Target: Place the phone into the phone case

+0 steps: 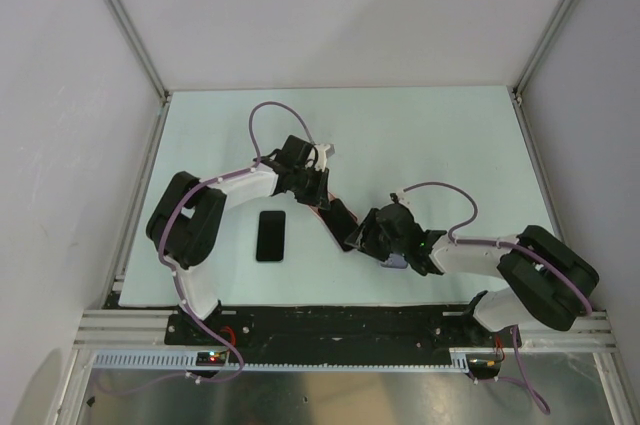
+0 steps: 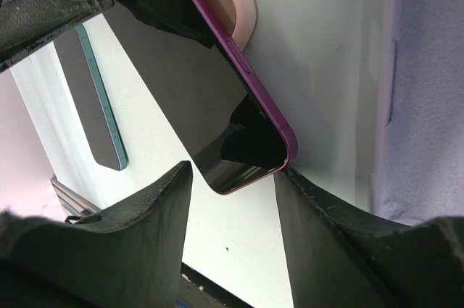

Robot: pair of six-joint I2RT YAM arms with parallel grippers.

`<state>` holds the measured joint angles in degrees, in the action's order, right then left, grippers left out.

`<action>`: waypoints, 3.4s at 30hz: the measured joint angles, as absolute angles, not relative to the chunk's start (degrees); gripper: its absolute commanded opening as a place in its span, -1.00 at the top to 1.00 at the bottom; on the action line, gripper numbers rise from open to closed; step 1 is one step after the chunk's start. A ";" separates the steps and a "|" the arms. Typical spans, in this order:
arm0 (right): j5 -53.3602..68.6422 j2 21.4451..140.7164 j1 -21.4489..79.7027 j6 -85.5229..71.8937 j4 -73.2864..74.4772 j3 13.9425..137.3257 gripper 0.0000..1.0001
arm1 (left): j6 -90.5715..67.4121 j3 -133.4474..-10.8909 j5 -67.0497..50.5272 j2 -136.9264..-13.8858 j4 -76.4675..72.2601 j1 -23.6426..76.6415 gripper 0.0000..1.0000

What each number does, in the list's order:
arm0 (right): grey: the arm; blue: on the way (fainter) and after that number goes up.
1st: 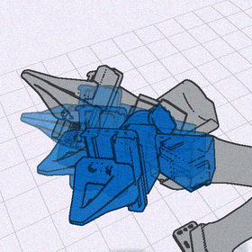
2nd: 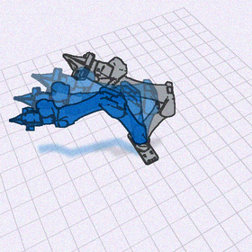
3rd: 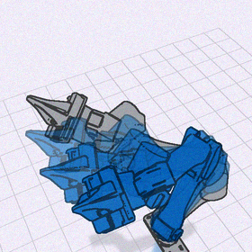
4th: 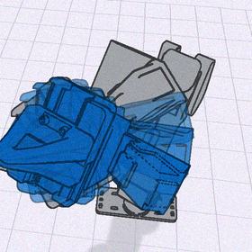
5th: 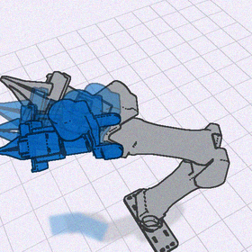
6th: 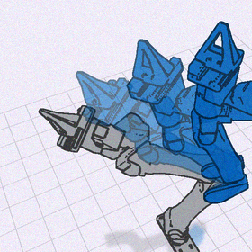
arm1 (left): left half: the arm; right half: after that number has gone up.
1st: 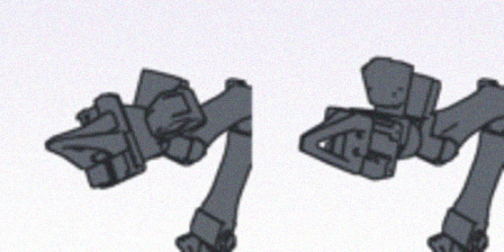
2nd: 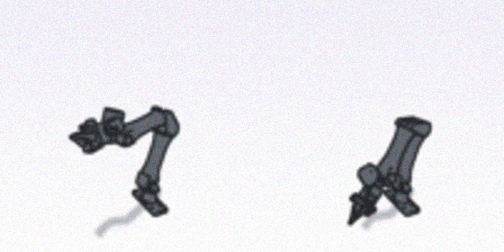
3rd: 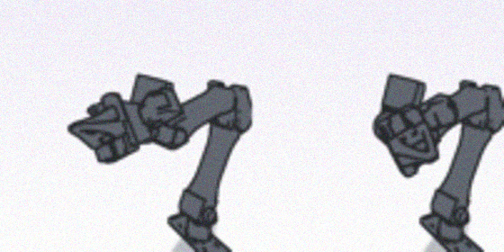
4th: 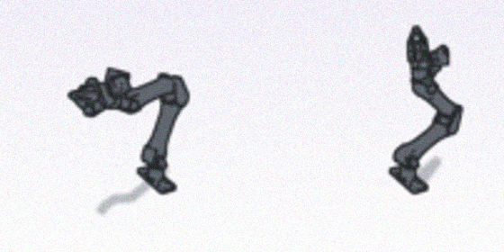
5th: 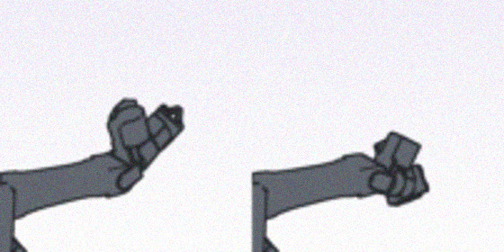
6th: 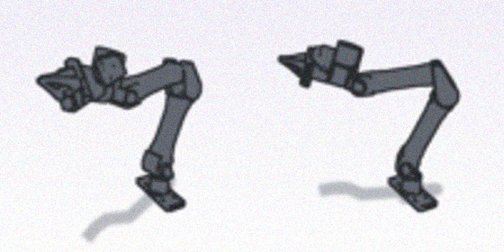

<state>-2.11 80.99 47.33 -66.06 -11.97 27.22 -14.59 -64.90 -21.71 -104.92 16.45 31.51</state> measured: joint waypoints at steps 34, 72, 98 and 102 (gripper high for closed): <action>-2.24 84.03 40.82 -66.04 -16.08 28.10 0.12 | -15.29 -64.93 -21.87 -106.21 15.59 31.64 0.69; 2.96 86.89 40.12 -69.71 -29.19 29.52 0.90 | -17.72 -68.20 -9.56 -99.74 17.91 23.55 0.32; 18.63 76.51 29.50 -70.76 -20.99 29.50 0.98 | -10.94 -72.23 -7.57 -110.50 21.12 28.53 0.39; 21.54 76.49 27.92 -70.70 -20.25 29.50 0.98 | -11.51 -72.40 -5.69 -110.89 21.63 28.82 0.61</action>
<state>21.54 76.49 27.92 -70.70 -20.25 29.50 -11.51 -72.40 -5.69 -110.89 21.63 28.82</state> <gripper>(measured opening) 0.154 0.274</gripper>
